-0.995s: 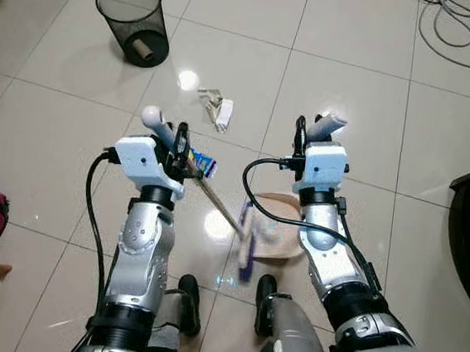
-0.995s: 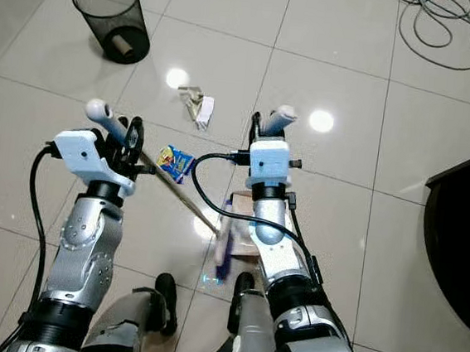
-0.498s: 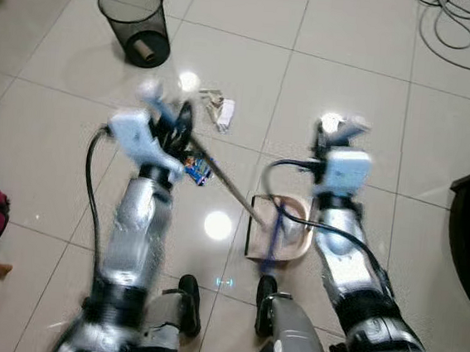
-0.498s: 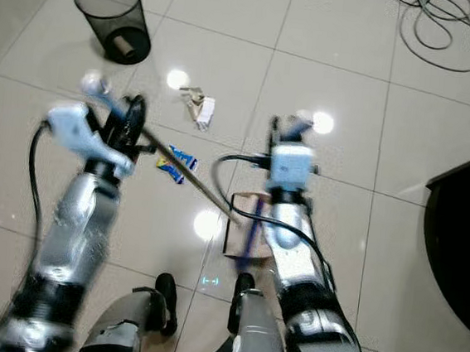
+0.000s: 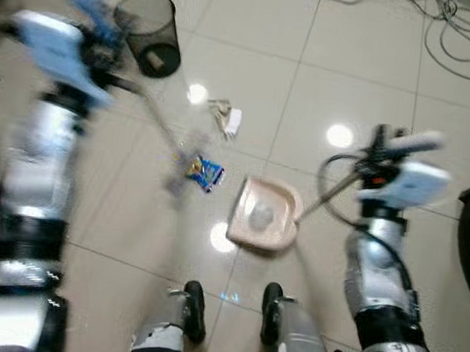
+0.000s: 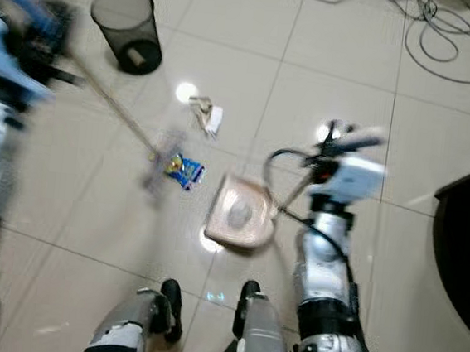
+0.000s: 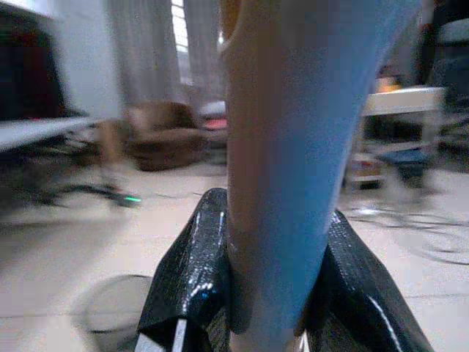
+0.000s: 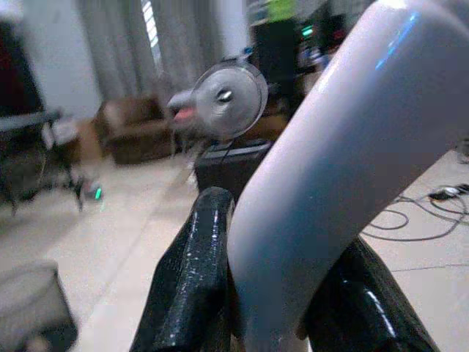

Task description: Sweep floor

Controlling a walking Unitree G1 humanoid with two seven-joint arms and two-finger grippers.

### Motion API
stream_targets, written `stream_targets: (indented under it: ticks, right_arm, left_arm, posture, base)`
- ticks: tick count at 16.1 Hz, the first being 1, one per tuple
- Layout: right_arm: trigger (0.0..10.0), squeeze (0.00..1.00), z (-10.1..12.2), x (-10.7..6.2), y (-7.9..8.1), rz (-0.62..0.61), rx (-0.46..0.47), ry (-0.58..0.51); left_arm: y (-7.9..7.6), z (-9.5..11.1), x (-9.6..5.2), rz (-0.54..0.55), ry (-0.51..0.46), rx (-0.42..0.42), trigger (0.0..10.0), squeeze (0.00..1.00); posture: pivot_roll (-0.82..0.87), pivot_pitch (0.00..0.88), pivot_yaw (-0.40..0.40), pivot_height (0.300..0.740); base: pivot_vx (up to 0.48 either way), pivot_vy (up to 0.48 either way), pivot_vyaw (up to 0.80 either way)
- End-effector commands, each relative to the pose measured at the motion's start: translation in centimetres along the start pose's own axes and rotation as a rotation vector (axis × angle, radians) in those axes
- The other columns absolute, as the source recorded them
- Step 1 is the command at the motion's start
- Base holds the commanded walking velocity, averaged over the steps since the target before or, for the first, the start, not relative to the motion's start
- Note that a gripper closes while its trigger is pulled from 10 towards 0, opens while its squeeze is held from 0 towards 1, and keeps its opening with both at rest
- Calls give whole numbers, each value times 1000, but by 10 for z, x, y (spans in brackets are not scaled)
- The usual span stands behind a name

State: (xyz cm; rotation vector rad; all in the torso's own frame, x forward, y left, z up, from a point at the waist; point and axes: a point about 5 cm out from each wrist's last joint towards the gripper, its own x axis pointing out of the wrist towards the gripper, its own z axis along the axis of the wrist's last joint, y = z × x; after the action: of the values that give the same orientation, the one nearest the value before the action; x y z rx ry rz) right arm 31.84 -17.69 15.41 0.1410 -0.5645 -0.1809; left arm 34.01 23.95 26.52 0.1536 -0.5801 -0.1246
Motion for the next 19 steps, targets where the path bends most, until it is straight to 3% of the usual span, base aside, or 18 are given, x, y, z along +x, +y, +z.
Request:
stream_targets:
  ticks: [1,3,5,7,8,10,13,19]
  right_arm:
    - [10000,0,12,5,-5,-35,47,-51]
    - [10000,0,24,15,-5,-51,94,-86]
    - [10000,0,37,30,-4,-61,127,-76]
    - [10000,0,45,42,-6,-70,103,-21]
    - [10000,0,65,54,-3,-47,80,-26]
    - [10000,0,85,64,1,-20,84,-22]
    - [10000,0,106,70,5,-27,160,-54]
    - [10000,0,115,69,-3,-88,246,-15]
  left_arm:
    - [19,-11,-8,95,73,75,10000,0]
    - [35,-30,-18,178,214,149,10000,0]
    - [28,-46,-28,180,314,170,10000,0]
    - [17,-55,-36,166,335,158,10000,0]
    - [-3,-62,-48,153,351,116,10000,0]
    - [-26,-65,-59,144,355,70,10000,0]
    - [-39,-62,-68,138,357,64,10000,0]
    - [-51,-54,-77,149,366,93,10000,0]
  posture:
    - [-27,175,62,740]
    - [-40,153,63,740]
    - [-56,126,56,740]
    - [-68,115,57,740]
    - [-90,108,53,740]
    - [-108,91,31,740]
    - [-114,86,33,740]
    - [-101,87,45,740]
  base:
    - [0,0,0]
    - [0,0,0]
    - [0,0,0]
    - [0,0,0]
    - [0,0,0]
    - [0,0,0]
    - [0,0,0]
    - [182,0,0]
